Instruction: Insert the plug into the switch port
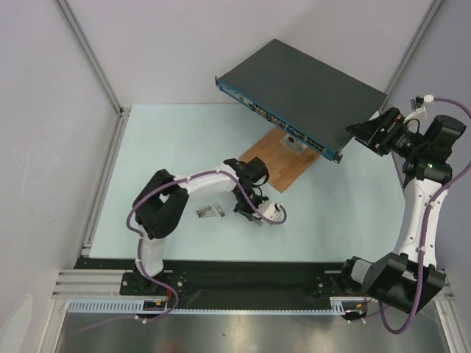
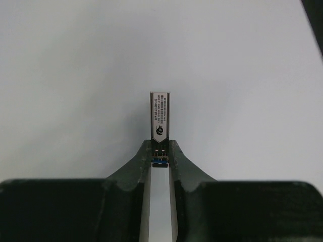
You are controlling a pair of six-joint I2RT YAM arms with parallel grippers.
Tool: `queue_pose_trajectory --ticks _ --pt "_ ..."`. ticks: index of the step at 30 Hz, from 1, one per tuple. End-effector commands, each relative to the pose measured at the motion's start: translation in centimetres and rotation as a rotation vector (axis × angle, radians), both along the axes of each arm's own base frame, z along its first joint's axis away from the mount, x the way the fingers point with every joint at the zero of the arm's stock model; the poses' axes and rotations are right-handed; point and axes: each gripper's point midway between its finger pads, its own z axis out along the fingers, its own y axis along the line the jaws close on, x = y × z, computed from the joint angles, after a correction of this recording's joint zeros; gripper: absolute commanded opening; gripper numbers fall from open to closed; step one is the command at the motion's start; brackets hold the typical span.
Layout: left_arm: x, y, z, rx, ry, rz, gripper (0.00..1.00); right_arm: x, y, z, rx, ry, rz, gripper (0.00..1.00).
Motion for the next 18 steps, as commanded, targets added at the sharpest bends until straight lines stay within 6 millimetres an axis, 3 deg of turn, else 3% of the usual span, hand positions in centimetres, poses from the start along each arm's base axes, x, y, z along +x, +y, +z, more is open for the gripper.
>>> queue_pose_trajectory --ticks 1,3,4,6,7,12,15,16,18 --pt "-0.2 -2.7 9.7 -0.221 0.056 0.281 0.00 -0.5 0.3 3.6 -0.017 -0.114 0.000 0.95" --pt "-0.3 -3.1 12.9 -0.274 0.075 0.372 0.00 -0.6 0.4 3.8 -0.012 -0.114 -0.001 0.92" --pt "-0.5 -3.1 15.8 -0.324 0.095 0.473 0.00 -0.7 0.5 4.1 -0.010 -0.120 0.002 0.91" --pt "-0.3 -3.1 18.6 -0.380 0.093 0.567 0.00 -1.0 1.0 4.4 -0.016 -0.133 0.011 0.89" --pt "-0.2 -3.1 21.3 -0.453 0.098 0.638 0.00 -1.2 1.3 4.5 -0.019 -0.138 0.018 0.89" --pt "2.1 -2.4 28.7 -0.642 0.030 0.861 0.00 -2.3 4.1 5.8 -0.036 -0.189 0.083 0.84" --pt "3.3 -2.0 31.6 -0.704 0.011 0.976 0.00 -3.2 6.9 6.3 -0.052 -0.227 0.153 0.80" --pt "3.5 -1.9 32.1 -0.716 0.014 1.006 0.00 -3.9 8.7 6.5 -0.055 -0.239 0.206 0.80" --pt "4.2 -1.6 33.0 -0.739 -0.023 1.059 0.00 -4.2 9.8 6.6 -0.070 -0.263 0.228 0.79"
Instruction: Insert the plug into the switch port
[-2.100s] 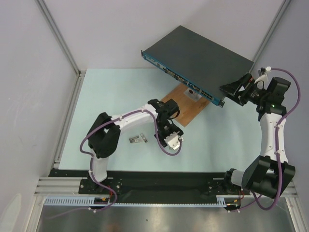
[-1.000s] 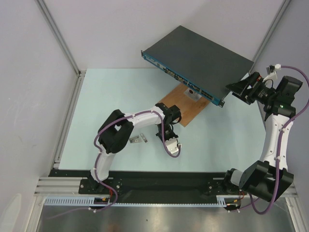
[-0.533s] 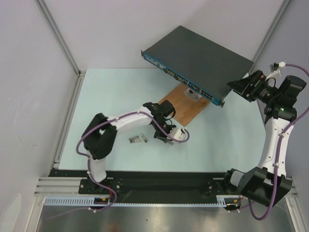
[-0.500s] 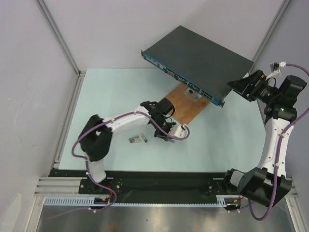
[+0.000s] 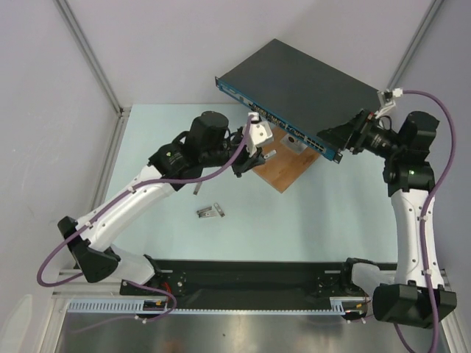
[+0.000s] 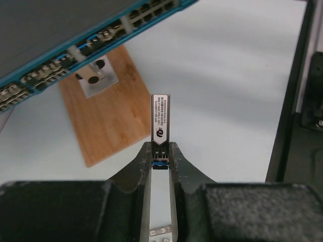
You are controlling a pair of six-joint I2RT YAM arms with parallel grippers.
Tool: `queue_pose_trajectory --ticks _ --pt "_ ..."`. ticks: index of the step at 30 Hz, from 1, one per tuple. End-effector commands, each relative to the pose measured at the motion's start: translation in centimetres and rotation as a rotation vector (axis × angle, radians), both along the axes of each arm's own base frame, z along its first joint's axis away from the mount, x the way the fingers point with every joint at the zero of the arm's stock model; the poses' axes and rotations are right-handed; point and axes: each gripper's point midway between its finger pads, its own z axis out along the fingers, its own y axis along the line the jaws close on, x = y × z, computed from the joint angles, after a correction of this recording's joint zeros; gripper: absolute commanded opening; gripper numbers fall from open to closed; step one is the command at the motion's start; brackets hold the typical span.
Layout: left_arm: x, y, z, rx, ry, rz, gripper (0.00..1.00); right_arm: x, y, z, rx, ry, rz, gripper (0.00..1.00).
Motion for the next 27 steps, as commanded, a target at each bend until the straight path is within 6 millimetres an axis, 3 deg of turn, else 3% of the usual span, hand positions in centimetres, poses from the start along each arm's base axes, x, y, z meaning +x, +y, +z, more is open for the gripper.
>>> queue_pose_trajectory --ticks 1,8,17,23,27 --pt "1.7 0.4 2.6 -0.082 0.021 0.193 0.00 -1.6 2.8 3.0 -0.034 -0.146 0.061 0.79" --pt "1.4 -0.7 3.7 -0.092 -0.028 0.227 0.00 -2.2 6.4 1.7 -0.037 -0.121 0.165 0.74" --pt "1.2 -3.2 4.4 -0.116 -0.036 0.216 0.00 -2.0 8.9 0.8 -0.051 -0.108 0.239 0.68" --pt "1.1 -4.4 5.1 -0.129 -0.048 0.210 0.00 -2.4 9.7 0.1 -0.054 -0.093 0.267 0.57" --pt "1.0 -5.2 5.3 -0.130 -0.050 0.198 0.00 -2.4 9.7 -0.1 -0.057 -0.095 0.265 0.38"
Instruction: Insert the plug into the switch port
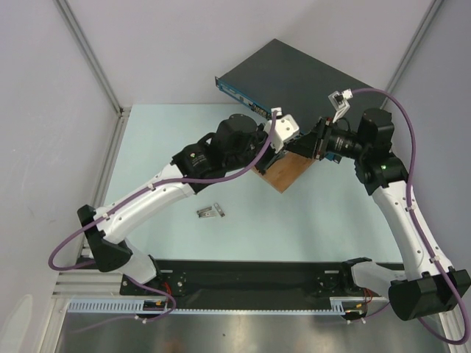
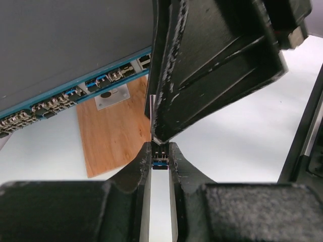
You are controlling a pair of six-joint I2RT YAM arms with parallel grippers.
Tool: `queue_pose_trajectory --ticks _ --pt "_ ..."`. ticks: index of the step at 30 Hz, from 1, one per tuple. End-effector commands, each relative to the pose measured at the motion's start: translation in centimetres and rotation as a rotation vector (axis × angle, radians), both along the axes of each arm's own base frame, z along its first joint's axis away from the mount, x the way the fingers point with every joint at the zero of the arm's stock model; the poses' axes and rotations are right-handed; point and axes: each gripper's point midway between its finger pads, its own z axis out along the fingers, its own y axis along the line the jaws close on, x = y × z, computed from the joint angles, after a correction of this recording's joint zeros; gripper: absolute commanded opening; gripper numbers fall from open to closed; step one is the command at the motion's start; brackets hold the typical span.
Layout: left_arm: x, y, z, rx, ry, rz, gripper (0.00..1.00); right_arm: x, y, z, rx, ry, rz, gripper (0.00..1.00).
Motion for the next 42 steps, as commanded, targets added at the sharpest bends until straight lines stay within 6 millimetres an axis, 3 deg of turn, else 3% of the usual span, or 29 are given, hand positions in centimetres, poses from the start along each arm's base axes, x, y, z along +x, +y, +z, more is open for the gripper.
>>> queue_pose_trajectory --ticks 1,2,3,5,10,14,20,26,33,38,42 --pt "-0.1 -0.8 3.1 -0.083 -0.030 0.005 0.00 0.1 0.0 1.5 0.002 -0.086 -0.007 0.31" --pt "-0.2 -1.0 3.3 -0.089 -0.033 0.000 0.00 0.0 0.0 1.6 0.002 -0.087 -0.007 0.24" --pt "-0.3 -1.0 3.4 -0.092 -0.033 0.001 0.00 0.1 0.0 1.5 0.001 -0.084 -0.008 0.09" --pt "-0.3 -1.0 3.4 -0.092 -0.034 -0.003 0.00 0.1 -0.2 1.7 0.004 -0.086 -0.015 0.00" --pt "0.5 -0.3 1.6 -0.037 -0.058 0.039 0.16 0.1 -0.8 2.1 0.052 -0.046 -0.006 0.00" --pt "0.6 0.4 1.2 -0.028 -0.085 0.051 0.36 -0.1 -0.8 2.2 0.081 -0.022 0.006 0.00" --pt "1.1 0.5 0.8 -0.007 -0.119 0.053 0.37 -0.4 -0.7 2.2 0.111 0.013 0.025 0.00" --pt "1.2 0.1 1.7 -0.038 -0.139 0.046 0.38 -0.5 -0.7 1.9 0.114 0.031 0.030 0.00" --pt "1.1 -0.7 2.2 -0.058 -0.141 0.024 0.33 -0.4 -0.5 1.7 0.126 0.052 0.037 0.00" --pt "1.1 -0.9 2.3 -0.061 -0.140 0.015 0.09 -0.5 -0.5 1.3 0.131 0.071 0.041 0.00" --pt "0.7 -0.8 2.6 -0.074 -0.131 0.005 0.01 -0.1 -0.8 1.2 0.123 0.071 0.019 0.02"
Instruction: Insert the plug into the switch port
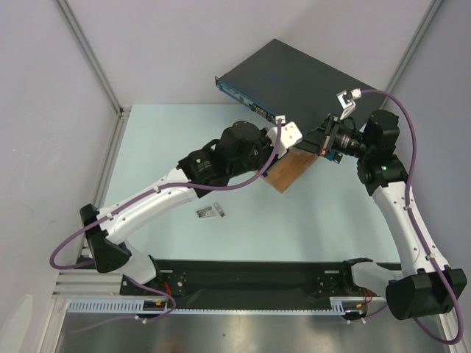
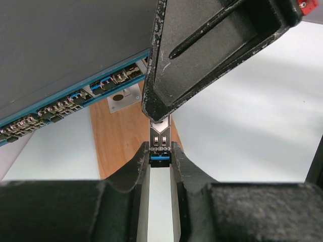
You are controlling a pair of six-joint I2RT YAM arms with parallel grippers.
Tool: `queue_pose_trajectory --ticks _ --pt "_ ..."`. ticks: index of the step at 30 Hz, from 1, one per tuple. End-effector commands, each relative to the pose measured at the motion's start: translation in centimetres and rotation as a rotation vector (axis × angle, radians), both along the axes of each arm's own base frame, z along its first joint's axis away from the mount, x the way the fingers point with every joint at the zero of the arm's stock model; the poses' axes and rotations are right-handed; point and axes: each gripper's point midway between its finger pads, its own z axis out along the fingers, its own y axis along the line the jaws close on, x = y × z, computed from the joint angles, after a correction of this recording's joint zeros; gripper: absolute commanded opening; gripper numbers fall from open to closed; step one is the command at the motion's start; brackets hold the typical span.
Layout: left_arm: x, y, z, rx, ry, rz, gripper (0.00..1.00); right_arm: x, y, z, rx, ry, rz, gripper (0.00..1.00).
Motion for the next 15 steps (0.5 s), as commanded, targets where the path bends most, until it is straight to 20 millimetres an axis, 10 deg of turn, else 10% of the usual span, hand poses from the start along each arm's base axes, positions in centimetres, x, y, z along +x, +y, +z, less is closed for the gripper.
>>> queue_pose_trajectory --ticks 1,4,15 --pt "-0.3 -0.2 3.7 -0.095 -0.042 -0.019 0.00 -0.3 -0.3 0.5 -0.001 -0.031 0.005 0.11" --pt "-0.8 -0.2 3.1 -0.099 0.017 -0.013 0.00 0.9 -1.9 1.1 -0.025 -0.053 -0.065 0.59" --pt "-1.3 -2.0 -0.7 0.020 0.407 0.114 0.01 3.7 -12.5 3.9 -0.172 -0.181 -0.503 0.74"
